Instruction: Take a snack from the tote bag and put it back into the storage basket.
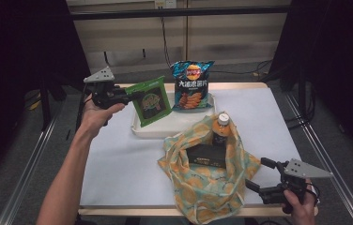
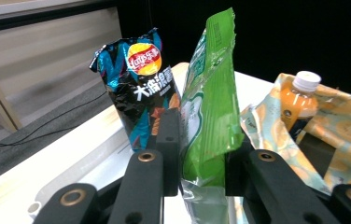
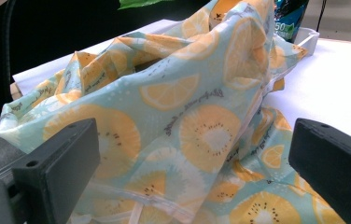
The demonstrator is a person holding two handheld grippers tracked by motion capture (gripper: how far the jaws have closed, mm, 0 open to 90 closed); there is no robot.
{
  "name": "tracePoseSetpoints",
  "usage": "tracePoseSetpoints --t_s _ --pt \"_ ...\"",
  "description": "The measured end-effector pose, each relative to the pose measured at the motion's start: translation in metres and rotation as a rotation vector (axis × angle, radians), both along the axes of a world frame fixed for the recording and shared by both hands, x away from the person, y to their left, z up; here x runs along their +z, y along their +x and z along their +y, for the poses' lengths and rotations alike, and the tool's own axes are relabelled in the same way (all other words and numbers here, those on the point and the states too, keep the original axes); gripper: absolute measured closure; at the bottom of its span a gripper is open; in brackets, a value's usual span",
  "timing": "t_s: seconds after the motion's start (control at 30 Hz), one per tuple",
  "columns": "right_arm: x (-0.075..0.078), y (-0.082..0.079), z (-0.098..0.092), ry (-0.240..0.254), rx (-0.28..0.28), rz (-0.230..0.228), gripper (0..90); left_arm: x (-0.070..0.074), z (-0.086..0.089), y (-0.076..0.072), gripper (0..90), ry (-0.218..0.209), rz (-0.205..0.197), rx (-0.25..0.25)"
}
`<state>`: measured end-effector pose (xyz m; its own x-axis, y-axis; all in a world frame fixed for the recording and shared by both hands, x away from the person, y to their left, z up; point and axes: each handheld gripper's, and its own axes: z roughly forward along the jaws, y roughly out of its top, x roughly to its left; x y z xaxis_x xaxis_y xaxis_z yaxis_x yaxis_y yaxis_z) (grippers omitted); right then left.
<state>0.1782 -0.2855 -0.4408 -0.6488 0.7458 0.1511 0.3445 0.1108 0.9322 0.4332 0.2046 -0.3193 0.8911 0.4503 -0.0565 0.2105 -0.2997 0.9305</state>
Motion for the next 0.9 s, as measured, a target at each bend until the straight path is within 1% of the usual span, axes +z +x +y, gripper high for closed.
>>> tracePoseSetpoints --t_s 0.03,0.07,0.1,0.13,0.2,0.23,0.33,0.37,0.4,0.43,0.5,0.53,0.6,0.63,0.67,0.7,0.77,0.8,0.87,0.9 --pt "0.000 0.000 0.000 0.002 0.001 0.000 1.3 0.000 -0.001 0.005 74.5 0.007 0.000 0.005" --pt "0.000 0.000 0.000 0.003 0.002 0.001 1.3 -0.001 -0.003 0.008 74.5 0.019 0.002 0.004" --pt "0.000 0.000 0.000 0.005 0.003 0.003 1.3 -0.002 -0.004 0.010 74.5 0.039 0.001 0.008" --pt "0.000 0.000 0.000 0.001 -0.002 0.010 1.3 -0.004 -0.005 0.013 74.5 0.041 0.002 0.019" --pt "-0.001 0.000 0.000 0.002 0.001 0.011 1.3 -0.006 -0.005 0.017 74.5 0.033 0.011 0.019" --pt "0.000 0.000 0.000 0.002 0.000 0.010 1.3 -0.008 -0.005 0.019 74.5 0.035 0.015 0.027" --pt "-0.001 0.001 0.000 0.005 0.001 0.011 1.3 -0.010 -0.007 0.029 74.6 0.044 0.028 0.028" --pt "-0.001 0.001 0.000 0.008 0.003 0.010 1.3 -0.011 -0.008 0.031 74.6 0.053 0.027 0.026" --pt "0.000 0.001 0.000 0.007 0.000 0.012 1.3 -0.011 -0.008 0.031 74.6 0.053 0.027 0.026" --pt "-0.001 0.001 -0.001 0.007 0.000 0.011 1.3 -0.011 -0.010 0.036 74.6 0.064 0.031 0.025" --pt "-0.001 0.001 -0.001 0.012 0.000 0.012 1.3 -0.011 -0.011 0.041 74.6 0.062 0.032 0.020" --pt "-0.001 0.001 -0.001 0.012 0.000 0.012 1.3 -0.011 -0.011 0.041 74.6 0.062 0.032 0.020" --pt "-0.001 0.001 -0.002 0.015 -0.004 0.015 1.3 -0.012 -0.013 0.045 74.5 0.070 0.029 0.026" --pt "-0.001 0.001 -0.002 0.015 -0.003 0.015 1.3 -0.013 -0.013 0.048 74.5 0.059 0.037 0.036" --pt "-0.001 0.002 -0.002 0.016 -0.003 0.016 1.3 -0.013 -0.013 0.048 74.5 0.059 0.037 0.036" --pt "-0.001 0.002 -0.002 0.015 0.000 0.015 1.3 -0.019 -0.013 0.052 74.5 0.054 0.043 0.046" --pt "-0.001 0.002 -0.002 0.016 0.000 0.017 1.3 -0.026 -0.016 0.054 74.5 0.069 0.056 0.050" --pt "-0.001 0.001 -0.002 0.015 0.000 0.016 1.3 -0.028 -0.017 0.054 74.5 0.086 0.058 0.053" --pt "-0.001 0.001 -0.002 0.016 0.000 0.016 1.3 -0.031 -0.019 0.056 74.5 0.084 0.068 0.044" --pt "-0.001 0.001 -0.002 0.016 0.001 0.016 1.3 -0.032 -0.020 0.056 74.5 0.085 0.064 0.043"
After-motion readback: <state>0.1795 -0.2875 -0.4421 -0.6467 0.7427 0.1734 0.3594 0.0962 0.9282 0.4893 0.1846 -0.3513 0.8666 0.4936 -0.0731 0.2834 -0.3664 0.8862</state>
